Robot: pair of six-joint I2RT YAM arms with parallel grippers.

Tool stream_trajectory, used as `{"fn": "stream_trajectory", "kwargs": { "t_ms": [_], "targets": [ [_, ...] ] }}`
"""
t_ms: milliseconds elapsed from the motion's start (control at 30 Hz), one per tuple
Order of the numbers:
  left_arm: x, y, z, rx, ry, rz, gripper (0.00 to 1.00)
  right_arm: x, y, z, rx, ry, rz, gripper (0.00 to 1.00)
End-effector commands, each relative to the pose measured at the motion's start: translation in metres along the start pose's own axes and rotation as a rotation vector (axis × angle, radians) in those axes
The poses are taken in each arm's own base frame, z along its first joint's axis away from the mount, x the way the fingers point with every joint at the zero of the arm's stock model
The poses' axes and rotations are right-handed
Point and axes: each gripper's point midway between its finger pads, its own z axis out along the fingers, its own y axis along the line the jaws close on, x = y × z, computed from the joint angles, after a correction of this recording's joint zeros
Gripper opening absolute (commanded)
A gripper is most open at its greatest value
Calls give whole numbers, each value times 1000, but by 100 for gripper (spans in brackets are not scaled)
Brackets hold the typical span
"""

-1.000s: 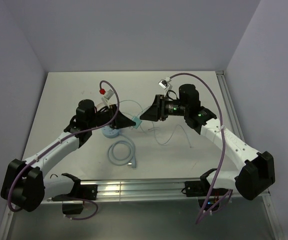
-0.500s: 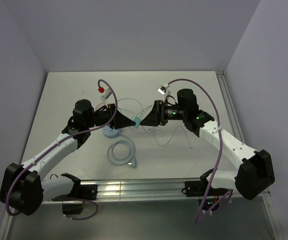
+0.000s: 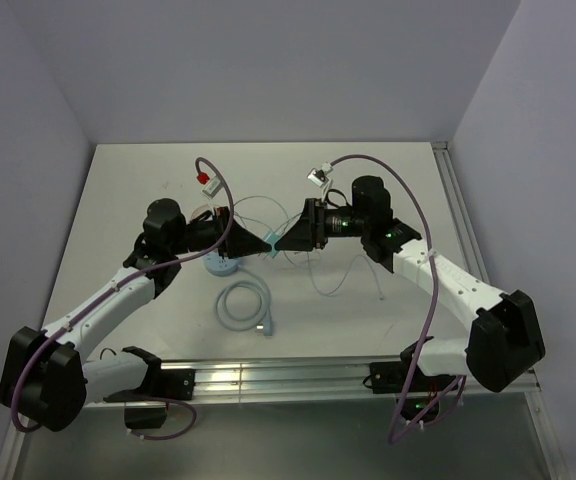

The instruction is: Insert the plug

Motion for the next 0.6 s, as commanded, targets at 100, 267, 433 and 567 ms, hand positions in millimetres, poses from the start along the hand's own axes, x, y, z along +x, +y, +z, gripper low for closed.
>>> {"fn": "stream_trajectory", "kwargs": {
  "t_ms": [100, 267, 433, 567],
  "targets": [
    [-4, -23, -4, 80, -3, 81, 0, -8, 15, 6, -83, -6, -38, 51],
    [-4, -26, -5, 91, 1, 91, 0, -10, 16, 9, -87, 0, -35, 47],
    [-1, -25, -5, 95, 11, 88, 0, -10, 18, 12, -119, 10, -32, 38],
    [2, -26, -6, 106, 22, 89, 0, -11, 20, 13, -139, 15, -40, 40]
  ]
}}
